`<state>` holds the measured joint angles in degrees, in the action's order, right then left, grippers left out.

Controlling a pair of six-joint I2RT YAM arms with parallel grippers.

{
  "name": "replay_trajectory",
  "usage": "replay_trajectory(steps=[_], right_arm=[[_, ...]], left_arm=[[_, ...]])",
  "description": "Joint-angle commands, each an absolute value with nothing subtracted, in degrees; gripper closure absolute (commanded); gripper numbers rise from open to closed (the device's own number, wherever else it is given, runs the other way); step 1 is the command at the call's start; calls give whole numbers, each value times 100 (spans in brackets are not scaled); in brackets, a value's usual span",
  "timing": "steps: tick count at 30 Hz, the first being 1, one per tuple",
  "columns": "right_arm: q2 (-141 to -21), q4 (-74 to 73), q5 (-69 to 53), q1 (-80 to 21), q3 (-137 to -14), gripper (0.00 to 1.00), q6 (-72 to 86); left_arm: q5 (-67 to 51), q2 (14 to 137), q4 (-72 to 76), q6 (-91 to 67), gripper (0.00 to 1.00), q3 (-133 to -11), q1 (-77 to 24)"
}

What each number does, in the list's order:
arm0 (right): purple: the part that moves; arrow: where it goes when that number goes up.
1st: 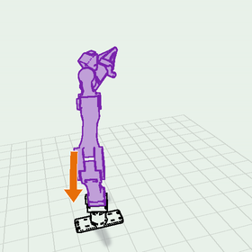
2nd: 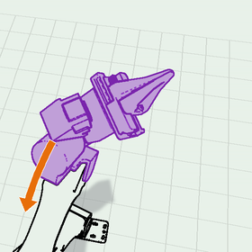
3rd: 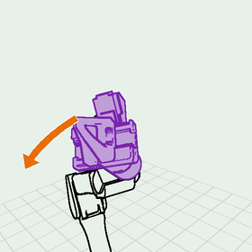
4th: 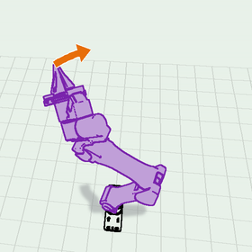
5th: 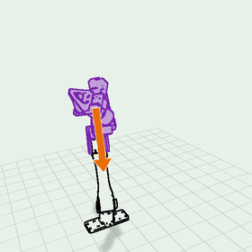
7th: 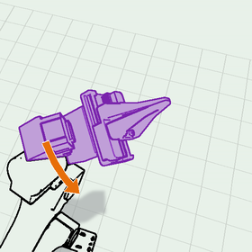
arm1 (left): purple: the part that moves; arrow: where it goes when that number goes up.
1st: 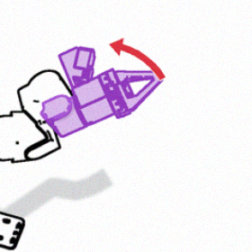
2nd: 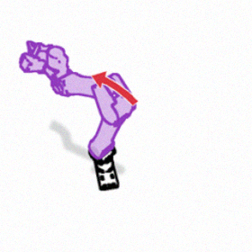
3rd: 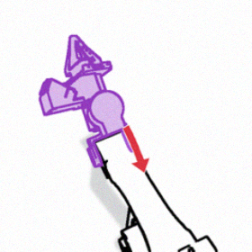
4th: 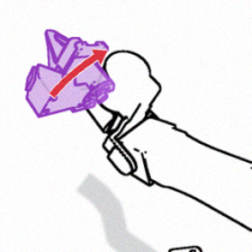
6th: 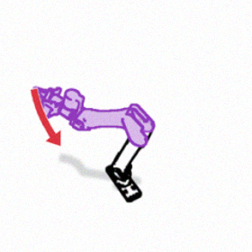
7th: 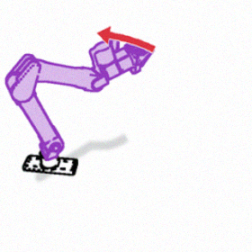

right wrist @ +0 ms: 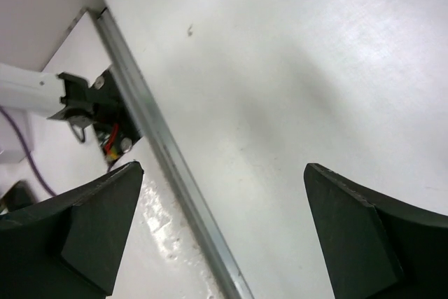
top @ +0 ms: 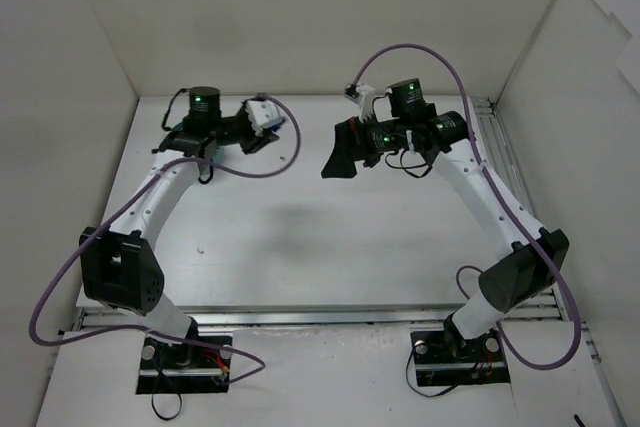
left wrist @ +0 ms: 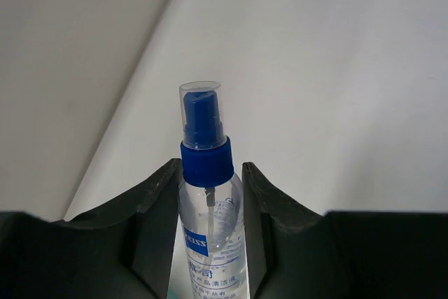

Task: Sort the stationery into containers
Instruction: Pick up the stationery from the center of the board, then place the stationery in the storage box.

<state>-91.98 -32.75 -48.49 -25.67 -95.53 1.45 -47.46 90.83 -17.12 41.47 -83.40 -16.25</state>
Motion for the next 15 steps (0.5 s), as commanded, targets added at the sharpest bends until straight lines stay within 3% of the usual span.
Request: replay_trajectory(steps=[1,6,15], right_arm=[[-8631,-2717,-4071,-2356,-9327,2,184],[-8359,-2295,-3341,-2092,-8851,2,413],[-8358,-2039,-2813,-1802,-8605,2,677]], left_arm=[[-4782,8789,1125,2236,100,-8017,-591],[-4563,9465,2713,204,100,-8252,797],[-4341,11064,3981,-1309,100,-9324,1582]])
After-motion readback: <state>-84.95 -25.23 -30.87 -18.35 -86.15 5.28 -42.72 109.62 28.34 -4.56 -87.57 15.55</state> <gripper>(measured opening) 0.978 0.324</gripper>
